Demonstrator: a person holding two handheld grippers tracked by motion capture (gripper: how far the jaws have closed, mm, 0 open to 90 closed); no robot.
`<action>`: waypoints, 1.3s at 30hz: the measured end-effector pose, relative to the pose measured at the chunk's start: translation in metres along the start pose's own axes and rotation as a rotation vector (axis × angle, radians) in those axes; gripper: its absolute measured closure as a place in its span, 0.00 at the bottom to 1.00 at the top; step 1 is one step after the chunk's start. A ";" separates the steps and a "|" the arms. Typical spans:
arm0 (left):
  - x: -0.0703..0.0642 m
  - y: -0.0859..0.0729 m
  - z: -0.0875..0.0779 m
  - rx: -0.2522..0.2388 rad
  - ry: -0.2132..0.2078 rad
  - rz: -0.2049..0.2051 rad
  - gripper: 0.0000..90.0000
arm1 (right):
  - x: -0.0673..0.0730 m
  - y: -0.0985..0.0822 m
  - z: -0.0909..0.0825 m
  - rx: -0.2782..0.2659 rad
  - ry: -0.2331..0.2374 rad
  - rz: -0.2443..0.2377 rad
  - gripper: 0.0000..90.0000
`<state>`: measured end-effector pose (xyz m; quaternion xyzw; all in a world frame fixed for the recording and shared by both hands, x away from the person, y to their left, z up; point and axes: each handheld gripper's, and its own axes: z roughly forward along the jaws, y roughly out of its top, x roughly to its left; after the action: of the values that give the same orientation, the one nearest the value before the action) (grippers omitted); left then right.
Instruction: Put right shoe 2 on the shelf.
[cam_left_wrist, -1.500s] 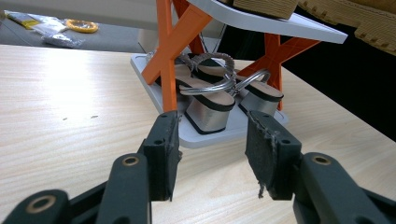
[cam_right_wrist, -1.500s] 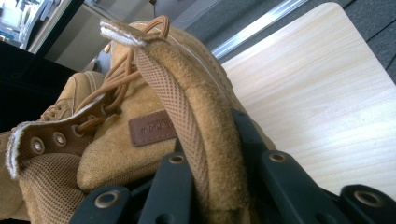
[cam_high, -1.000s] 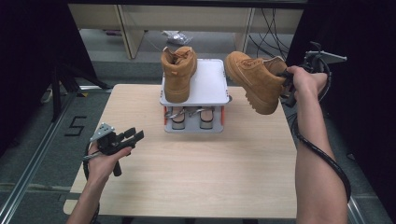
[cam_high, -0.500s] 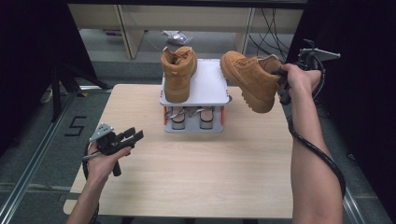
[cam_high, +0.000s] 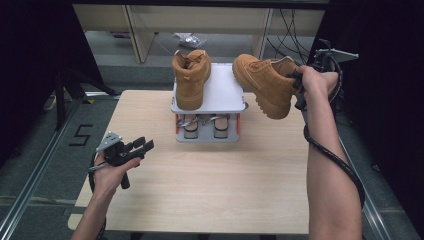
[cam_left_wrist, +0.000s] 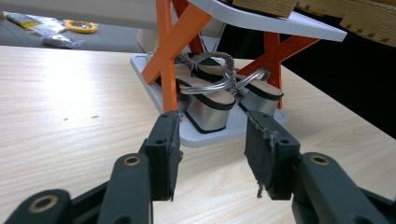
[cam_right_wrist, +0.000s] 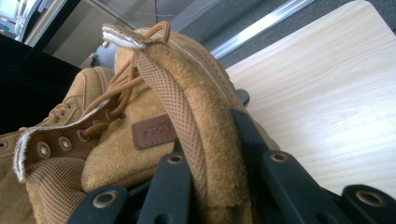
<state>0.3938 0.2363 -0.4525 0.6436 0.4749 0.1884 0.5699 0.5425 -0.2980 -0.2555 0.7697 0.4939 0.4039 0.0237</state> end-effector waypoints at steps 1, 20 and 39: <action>0.000 0.000 0.000 -0.001 0.000 0.000 0.61 | 0.003 0.000 0.002 0.000 0.006 0.009 0.89; 0.001 0.001 -0.001 -0.006 -0.001 -0.003 0.61 | 0.026 -0.002 0.012 0.016 -0.017 -0.016 0.88; 0.002 0.001 -0.002 -0.005 -0.001 -0.003 0.61 | 0.043 -0.004 0.026 0.001 -0.020 -0.024 0.87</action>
<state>0.3935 0.2388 -0.4521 0.6417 0.4751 0.1886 0.5718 0.5645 -0.2528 -0.2490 0.7677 0.5028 0.3959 0.0331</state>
